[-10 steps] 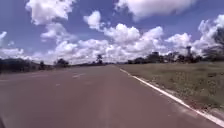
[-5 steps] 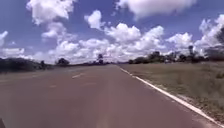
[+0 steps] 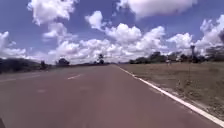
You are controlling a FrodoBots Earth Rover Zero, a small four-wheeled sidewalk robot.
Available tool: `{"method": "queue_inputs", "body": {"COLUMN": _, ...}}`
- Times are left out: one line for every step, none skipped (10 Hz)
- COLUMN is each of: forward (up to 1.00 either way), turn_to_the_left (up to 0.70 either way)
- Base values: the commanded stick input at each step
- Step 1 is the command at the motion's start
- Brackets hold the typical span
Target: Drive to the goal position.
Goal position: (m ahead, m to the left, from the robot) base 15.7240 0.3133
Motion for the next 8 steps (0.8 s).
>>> {"method": "queue_inputs", "body": {"forward": 1.0, "turn_to_the_left": 0.0}}
{"method": "queue_inputs", "body": {"forward": 1.0, "turn_to_the_left": 0.0}}
{"method": "queue_inputs", "body": {"forward": 1.0, "turn_to_the_left": 0.0}}
{"method": "queue_inputs", "body": {"forward": 1.0, "turn_to_the_left": 0.0}}
{"method": "queue_inputs", "body": {"forward": 1.0, "turn_to_the_left": 0.0}}
{"method": "queue_inputs", "body": {"forward": 1.0, "turn_to_the_left": 0.0}}
{"method": "queue_inputs", "body": {"forward": 1.0, "turn_to_the_left": 0.0}}
{"method": "queue_inputs", "body": {"forward": 1.0, "turn_to_the_left": 0.0}}
